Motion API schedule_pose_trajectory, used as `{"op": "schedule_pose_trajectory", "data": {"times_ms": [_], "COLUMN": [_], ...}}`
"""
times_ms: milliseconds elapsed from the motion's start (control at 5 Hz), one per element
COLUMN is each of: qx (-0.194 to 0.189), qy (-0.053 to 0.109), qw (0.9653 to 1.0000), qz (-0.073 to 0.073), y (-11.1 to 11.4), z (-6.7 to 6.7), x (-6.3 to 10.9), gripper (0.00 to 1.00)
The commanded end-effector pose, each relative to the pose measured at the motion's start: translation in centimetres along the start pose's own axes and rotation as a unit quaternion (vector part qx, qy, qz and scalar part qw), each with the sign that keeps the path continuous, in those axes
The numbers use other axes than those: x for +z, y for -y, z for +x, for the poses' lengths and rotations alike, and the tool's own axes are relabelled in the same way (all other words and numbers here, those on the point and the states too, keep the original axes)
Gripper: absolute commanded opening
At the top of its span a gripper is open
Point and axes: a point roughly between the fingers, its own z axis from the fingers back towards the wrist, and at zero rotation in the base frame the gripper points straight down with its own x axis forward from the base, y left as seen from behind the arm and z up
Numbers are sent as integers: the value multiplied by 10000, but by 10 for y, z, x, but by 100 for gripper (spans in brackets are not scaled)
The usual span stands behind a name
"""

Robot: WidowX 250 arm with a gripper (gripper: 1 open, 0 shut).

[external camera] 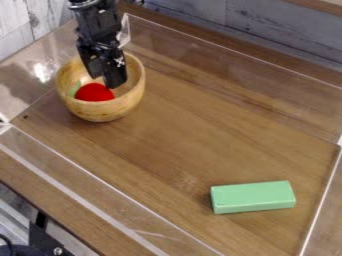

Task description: Move the red object to the right side of the table

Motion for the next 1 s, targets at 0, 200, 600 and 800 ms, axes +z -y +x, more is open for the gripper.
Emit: {"op": "schedule_pose_trajectory", "data": {"times_ms": [0,200,600,800], "qx": [-191,-453,-894,-822], "qy": [171,138,146,190], "qw": [9996,9988,9959,9964], "qz": [150,96,51,79], "y": [2,-2,-9,-11], "z": [11,10,9,7], "x": [4,4,12,8], "gripper": [100,100,100,100]}}
